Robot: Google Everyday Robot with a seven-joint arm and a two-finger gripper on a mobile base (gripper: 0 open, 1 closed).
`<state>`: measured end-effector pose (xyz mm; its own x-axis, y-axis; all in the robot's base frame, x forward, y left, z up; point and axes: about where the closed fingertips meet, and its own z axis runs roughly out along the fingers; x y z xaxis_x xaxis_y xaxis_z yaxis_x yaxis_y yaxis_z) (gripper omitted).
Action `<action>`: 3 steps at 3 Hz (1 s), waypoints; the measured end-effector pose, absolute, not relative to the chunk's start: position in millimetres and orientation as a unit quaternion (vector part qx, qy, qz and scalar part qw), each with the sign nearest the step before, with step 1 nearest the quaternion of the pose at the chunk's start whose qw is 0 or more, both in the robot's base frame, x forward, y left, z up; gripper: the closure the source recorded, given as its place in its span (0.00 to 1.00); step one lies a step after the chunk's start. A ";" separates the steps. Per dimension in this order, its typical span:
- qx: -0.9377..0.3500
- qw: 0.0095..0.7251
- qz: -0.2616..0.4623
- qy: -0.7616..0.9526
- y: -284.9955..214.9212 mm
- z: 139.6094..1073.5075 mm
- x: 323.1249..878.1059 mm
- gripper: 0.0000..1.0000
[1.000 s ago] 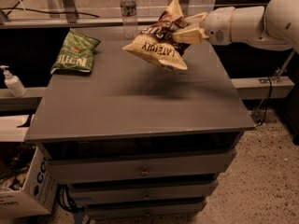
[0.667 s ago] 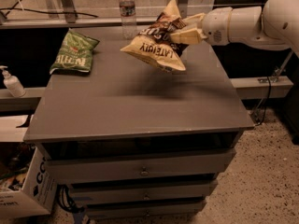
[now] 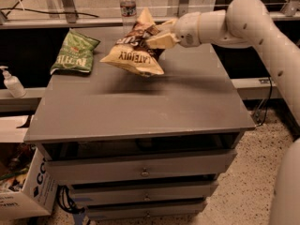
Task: Move brown chip bag near green jalapeno chip bag
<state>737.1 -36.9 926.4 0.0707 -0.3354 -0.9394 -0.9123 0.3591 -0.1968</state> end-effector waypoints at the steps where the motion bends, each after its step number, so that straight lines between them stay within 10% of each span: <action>1: -0.514 0.532 0.276 0.614 1.0 923.3 754.6 1.00; 3: -0.545 0.520 0.274 0.598 57.2 916.6 772.0 1.00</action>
Offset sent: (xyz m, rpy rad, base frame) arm 0.0336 0.1053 0.0073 -0.0319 -0.0493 0.1227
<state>772.0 57.2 916.6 0.1351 -0.3660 -0.9207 -0.9367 0.2558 -0.2391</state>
